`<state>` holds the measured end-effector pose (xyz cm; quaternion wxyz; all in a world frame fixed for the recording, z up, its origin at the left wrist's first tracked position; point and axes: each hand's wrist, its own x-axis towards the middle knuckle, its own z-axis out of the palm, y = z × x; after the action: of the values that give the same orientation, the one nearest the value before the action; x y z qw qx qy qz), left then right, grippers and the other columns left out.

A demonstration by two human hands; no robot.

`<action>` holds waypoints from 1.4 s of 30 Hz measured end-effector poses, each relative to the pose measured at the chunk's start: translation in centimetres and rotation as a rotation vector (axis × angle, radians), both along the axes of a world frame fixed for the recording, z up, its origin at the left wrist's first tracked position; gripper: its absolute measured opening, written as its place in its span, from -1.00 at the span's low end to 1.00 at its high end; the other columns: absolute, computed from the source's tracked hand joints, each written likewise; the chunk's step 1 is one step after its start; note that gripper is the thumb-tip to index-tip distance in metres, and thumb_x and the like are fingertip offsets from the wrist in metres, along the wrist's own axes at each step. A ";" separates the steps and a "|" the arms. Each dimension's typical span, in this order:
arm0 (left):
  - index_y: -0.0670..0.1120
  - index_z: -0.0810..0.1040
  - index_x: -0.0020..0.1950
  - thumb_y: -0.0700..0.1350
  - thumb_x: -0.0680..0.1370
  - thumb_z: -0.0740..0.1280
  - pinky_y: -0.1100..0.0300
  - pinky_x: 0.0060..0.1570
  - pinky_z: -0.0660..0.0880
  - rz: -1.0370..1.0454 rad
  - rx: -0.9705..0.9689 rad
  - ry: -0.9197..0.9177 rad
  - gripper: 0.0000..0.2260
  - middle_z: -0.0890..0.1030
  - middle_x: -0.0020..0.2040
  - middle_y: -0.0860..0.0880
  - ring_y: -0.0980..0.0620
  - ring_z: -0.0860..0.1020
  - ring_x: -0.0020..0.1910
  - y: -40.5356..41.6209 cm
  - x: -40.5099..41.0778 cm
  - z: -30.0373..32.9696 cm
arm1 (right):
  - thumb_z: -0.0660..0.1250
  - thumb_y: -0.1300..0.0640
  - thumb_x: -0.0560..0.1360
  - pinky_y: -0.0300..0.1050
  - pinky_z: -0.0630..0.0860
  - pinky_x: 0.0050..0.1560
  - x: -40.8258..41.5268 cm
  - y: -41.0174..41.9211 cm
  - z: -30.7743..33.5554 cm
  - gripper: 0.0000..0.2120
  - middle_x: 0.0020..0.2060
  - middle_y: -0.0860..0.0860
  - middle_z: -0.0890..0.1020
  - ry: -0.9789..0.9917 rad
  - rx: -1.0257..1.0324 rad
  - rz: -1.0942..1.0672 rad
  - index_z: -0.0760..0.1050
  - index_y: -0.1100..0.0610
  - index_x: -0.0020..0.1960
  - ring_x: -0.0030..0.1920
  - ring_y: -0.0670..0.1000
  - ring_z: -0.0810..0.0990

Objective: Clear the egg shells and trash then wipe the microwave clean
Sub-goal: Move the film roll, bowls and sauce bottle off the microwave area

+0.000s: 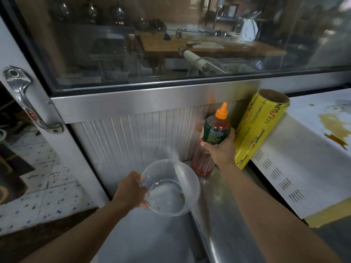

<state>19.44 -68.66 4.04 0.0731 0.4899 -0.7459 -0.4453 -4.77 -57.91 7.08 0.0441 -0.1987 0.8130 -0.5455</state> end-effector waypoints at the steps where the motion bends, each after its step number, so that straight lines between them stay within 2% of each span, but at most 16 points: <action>1: -0.11 0.42 -0.04 -0.29 0.50 0.27 0.13 -0.47 0.51 -0.008 0.008 0.003 -0.89 0.57 -0.15 -0.14 -0.15 0.64 -0.32 0.1 -0.1 0.0 | 0.60 0.23 0.19 -0.21 0.41 0.02 0.1 0.1 0.2 -0.14 0.20 0.09 0.51 -0.005 0.013 0.009 0.19 0.16 0.35 0.09 0.02 0.51; 7: -0.11 0.42 -0.02 -0.28 0.49 0.25 0.09 -0.39 0.54 -0.052 0.084 0.041 -0.88 0.55 -0.07 -0.15 -0.16 0.60 -0.25 1.4 -1.5 0.1 | 0.56 0.20 0.27 -0.23 0.39 0.00 1.3 3.3 1.9 -0.27 0.20 0.06 0.51 0.002 0.067 -0.045 0.27 0.17 0.32 0.13 -0.01 0.51; 11: -0.07 0.45 -0.10 -0.23 0.50 0.24 0.12 -0.34 0.55 -0.148 0.094 0.012 -0.93 0.55 -0.15 -0.08 -0.05 0.57 -0.21 3.6 -3.5 0.3 | 0.53 0.09 0.33 -0.11 0.38 0.19 1.8 6.3 2.1 -0.22 0.29 0.12 0.43 -0.017 0.168 -0.112 0.21 0.19 0.41 0.27 0.09 0.44; 14: -0.10 0.46 -0.02 -0.20 0.50 0.26 0.16 -0.37 0.52 -0.177 0.117 0.003 -0.93 0.57 -0.11 -0.08 -0.03 0.58 -0.22 5.0 -5.1 -0.3 | 0.52 0.06 0.34 -0.02 0.42 0.26 2.0 8.4 1.7 -0.24 0.33 0.12 0.39 -0.071 0.228 -0.118 0.22 0.17 0.41 0.28 0.10 0.44; 16: -0.13 0.46 0.02 -0.23 0.51 0.24 0.23 -0.45 0.47 -0.184 0.130 0.005 -0.89 0.57 -0.10 -0.09 0.01 0.57 -0.27 5.4 -6.1 -1.1 | 0.52 0.03 0.31 0.02 0.47 0.21 2.1 9.8 1.2 -0.26 0.30 0.08 0.42 -0.100 0.243 -0.133 0.26 0.14 0.38 0.24 0.10 0.47; 17: -0.15 0.47 0.03 -0.25 0.50 0.23 0.25 -0.49 0.45 -0.194 0.131 0.003 -0.87 0.58 -0.09 -0.11 0.02 0.56 -0.29 5.6 -6.6 -1.6 | 0.51 0.04 0.31 -0.04 0.52 0.13 2.0 10.4 0.9 -0.31 0.25 0.06 0.45 -0.110 0.234 -0.144 0.29 0.13 0.34 0.19 0.07 0.50; 19: -0.16 0.49 0.06 -0.26 0.48 0.23 0.25 -0.48 0.48 -0.199 0.156 0.011 -0.82 0.59 -0.05 -0.14 0.00 0.58 -0.26 5.7 -7.4 -2.4 | 0.49 0.11 0.35 -0.29 0.49 -0.12 2.2 11.7 0.6 -0.43 0.12 -0.03 0.46 -0.135 0.220 -0.160 0.32 0.11 0.27 0.04 -0.03 0.50; 20: -0.16 0.49 0.07 -0.26 0.47 0.23 0.21 -0.43 0.53 -0.193 0.166 0.008 -0.80 0.60 -0.03 -0.15 -0.02 0.60 -0.24 5.7 -7.8 -2.8 | 0.48 0.11 0.37 -0.31 0.47 -0.14 2.3 12.2 0.5 -0.43 0.13 -0.03 0.45 -0.146 0.214 -0.164 0.31 0.10 0.29 0.02 -0.05 0.49; 22: -0.16 0.48 0.08 -0.26 0.45 0.24 0.11 -0.30 0.60 -0.179 0.170 0.003 -0.79 0.60 -0.02 -0.15 -0.07 0.61 -0.19 5.9 -8.3 -3.4 | 0.49 0.01 0.34 -0.08 0.50 0.09 2.4 13.0 0.1 -0.33 0.25 0.04 0.42 -0.161 0.218 -0.181 0.28 0.11 0.35 0.13 0.02 0.47; 24: -0.17 0.44 0.10 -0.27 0.48 0.24 0.12 -0.32 0.57 -0.175 0.159 -0.004 -0.80 0.55 0.00 -0.11 -0.09 0.58 -0.15 6.3 -8.7 -3.6 | 0.49 -0.07 0.30 0.11 0.45 0.22 2.7 13.3 -0.2 -0.24 0.32 0.07 0.38 -0.167 0.223 -0.188 0.25 0.12 0.38 0.23 0.09 0.45; 28: -0.14 0.39 0.12 -0.28 0.52 0.25 0.26 -0.52 0.49 -0.170 0.200 0.027 -0.81 0.51 -0.02 -0.10 0.05 0.53 -0.36 6.6 -9.1 -3.9 | 0.49 -0.04 0.34 0.12 0.42 0.28 2.8 13.6 -0.6 -0.23 0.36 0.10 0.35 -0.190 0.260 -0.178 0.22 0.16 0.41 0.30 0.11 0.41; 29: -0.15 0.40 0.12 -0.28 0.52 0.26 0.24 -0.48 0.53 -0.178 0.227 0.042 -0.81 0.53 0.00 -0.12 0.03 0.55 -0.36 6.5 -9.1 -4.1 | 0.48 -0.03 0.35 0.11 0.42 0.28 2.9 13.7 -0.7 -0.24 0.36 0.10 0.35 -0.182 0.271 -0.176 0.22 0.16 0.41 0.30 0.11 0.41; 32: -0.17 0.38 0.20 -0.29 0.54 0.26 0.04 -0.26 0.61 -0.194 0.338 0.091 -0.76 0.57 -0.06 -0.18 -0.08 0.61 -0.27 6.5 -9.0 -3.9 | 0.49 0.03 0.37 0.08 0.42 0.29 3.5 13.7 -0.8 -0.27 0.35 0.09 0.36 -0.190 0.268 -0.180 0.22 0.16 0.41 0.29 0.09 0.42; 34: -0.19 0.35 0.29 -0.26 0.55 0.26 0.08 -0.29 0.59 -0.222 0.340 0.092 -0.69 0.58 -0.09 -0.14 -0.07 0.62 -0.24 6.6 -8.8 -3.5 | 0.49 0.06 0.37 0.08 0.42 0.29 3.9 13.7 -0.6 -0.28 0.34 0.09 0.36 -0.193 0.258 -0.172 0.23 0.15 0.41 0.30 0.09 0.41; 39: -0.15 0.30 0.38 -0.13 0.55 0.30 0.17 -0.38 0.50 -0.267 0.334 0.072 -0.58 0.56 0.12 -0.16 -0.07 0.61 -0.14 6.5 -7.2 -2.3 | 0.50 0.05 0.36 0.09 0.41 0.30 5.4 14.4 0.6 -0.27 0.35 0.09 0.35 -0.203 0.274 -0.184 0.23 0.12 0.41 0.31 0.09 0.39; 42: -0.08 0.28 0.38 -0.05 0.53 0.33 0.14 -0.27 0.50 -0.272 0.310 0.056 -0.54 0.54 0.12 -0.09 -0.08 0.61 -0.02 6.2 -6.2 -1.0 | 0.49 0.06 0.36 0.05 0.42 0.28 6.8 15.2 1.9 -0.28 0.36 0.09 0.34 -0.211 0.261 -0.200 0.22 0.11 0.41 0.31 0.09 0.39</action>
<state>13.28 -62.45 3.07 -0.0434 0.3773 -0.7253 -0.5741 2.03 -42.75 8.96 0.0998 -0.0511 0.8835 -0.4547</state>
